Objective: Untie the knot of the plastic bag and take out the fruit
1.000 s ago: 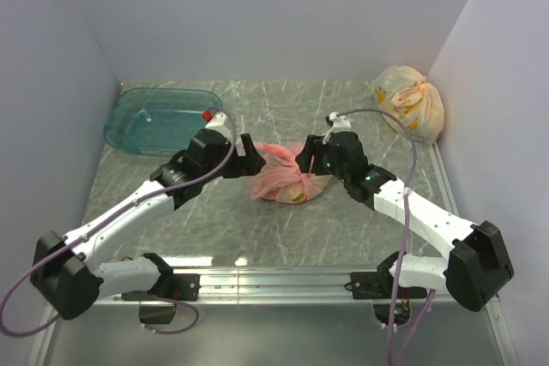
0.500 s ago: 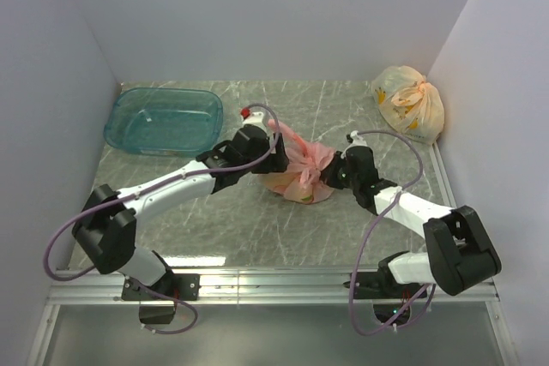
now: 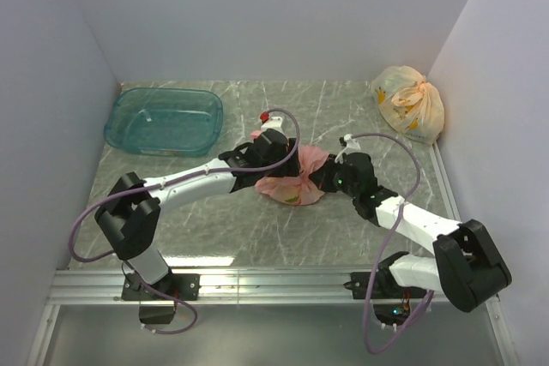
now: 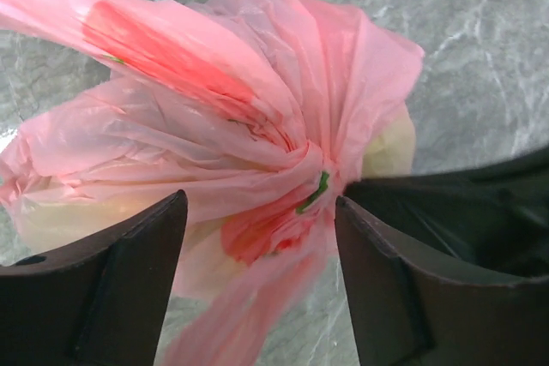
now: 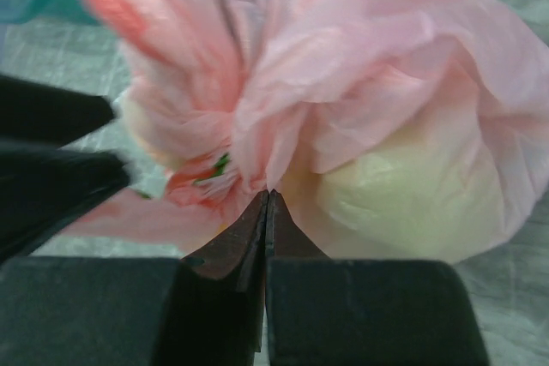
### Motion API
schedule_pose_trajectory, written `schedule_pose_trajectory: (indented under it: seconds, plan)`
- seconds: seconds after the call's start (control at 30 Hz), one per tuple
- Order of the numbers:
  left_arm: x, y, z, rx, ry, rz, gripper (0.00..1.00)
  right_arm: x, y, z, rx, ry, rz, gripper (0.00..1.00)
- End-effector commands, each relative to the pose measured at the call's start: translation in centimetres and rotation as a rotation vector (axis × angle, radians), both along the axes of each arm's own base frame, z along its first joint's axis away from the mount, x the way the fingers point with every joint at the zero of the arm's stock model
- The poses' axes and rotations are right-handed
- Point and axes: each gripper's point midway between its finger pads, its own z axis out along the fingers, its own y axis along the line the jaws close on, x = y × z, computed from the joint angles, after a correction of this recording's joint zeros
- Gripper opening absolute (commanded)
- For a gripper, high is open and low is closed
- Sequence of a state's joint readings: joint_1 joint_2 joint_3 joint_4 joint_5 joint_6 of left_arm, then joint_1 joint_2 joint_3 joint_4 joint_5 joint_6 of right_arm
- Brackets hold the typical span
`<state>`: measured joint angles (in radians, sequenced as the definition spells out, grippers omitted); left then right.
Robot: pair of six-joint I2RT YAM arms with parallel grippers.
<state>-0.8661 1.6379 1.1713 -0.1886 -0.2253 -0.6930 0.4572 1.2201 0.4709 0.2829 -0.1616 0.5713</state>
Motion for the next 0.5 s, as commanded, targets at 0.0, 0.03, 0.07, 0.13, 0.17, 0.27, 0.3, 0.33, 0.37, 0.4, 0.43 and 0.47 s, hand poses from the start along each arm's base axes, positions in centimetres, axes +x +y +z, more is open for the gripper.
schedule_pose_trajectory:
  seconds: [0.0,0.03,0.07,0.13,0.17,0.27,0.3,0.33,0.37,0.4,0.43,0.47]
  plan:
    - [1.2,-0.2,0.5,-0.018,-0.037,0.08,0.74,0.3,0.3,1.8,-0.027,-0.081,0.006,0.0]
    - [1.4,-0.1,0.2,-0.02,-0.032,0.097,0.72,0.2,0.6,2.2,-0.024,-0.092,0.016,0.0]
    - [1.5,0.1,0.0,-0.018,-0.03,0.116,0.71,0.2,0.6,2.1,-0.032,-0.096,0.018,0.0]
    - [1.6,-0.1,-0.5,-0.03,-0.019,0.133,0.7,0.0,0.6,2.0,-0.04,-0.099,0.02,0.0]
    - [1.6,-0.1,-0.9,-0.032,-0.011,0.135,0.7,0.0,0.6,1.9,-0.045,-0.099,0.022,0.0]
    - [1.8,-0.3,-1.6,-0.069,0.0,0.171,0.66,-0.2,0.7,1.7,-0.053,-0.1,0.023,0.0]
    - [1.7,-0.2,-1.9,-0.068,0.006,0.178,0.66,-0.3,0.7,1.6,-0.054,-0.097,0.026,0.0]
    - [1.9,-0.4,-1.6,-0.088,-0.005,0.183,0.63,-0.4,0.6,1.3,-0.059,-0.094,0.019,0.0]
    - [1.8,-0.3,-2.0,-0.09,0.0,0.183,0.59,-0.5,0.5,1.3,-0.056,-0.093,0.015,0.0]
    - [1.8,-0.6,-2.0,-0.105,0.002,0.184,0.56,-0.5,0.5,1.3,-0.054,-0.097,0.012,0.0]
    - [1.8,-0.7,-2.3,-0.107,0.008,0.184,0.52,-0.6,0.3,1.1,-0.055,-0.094,0.008,0.0]
    - [1.9,-0.9,-2.2,-0.116,0.006,0.183,0.49,-0.6,0.3,1.2,-0.052,-0.096,0.008,0.0]
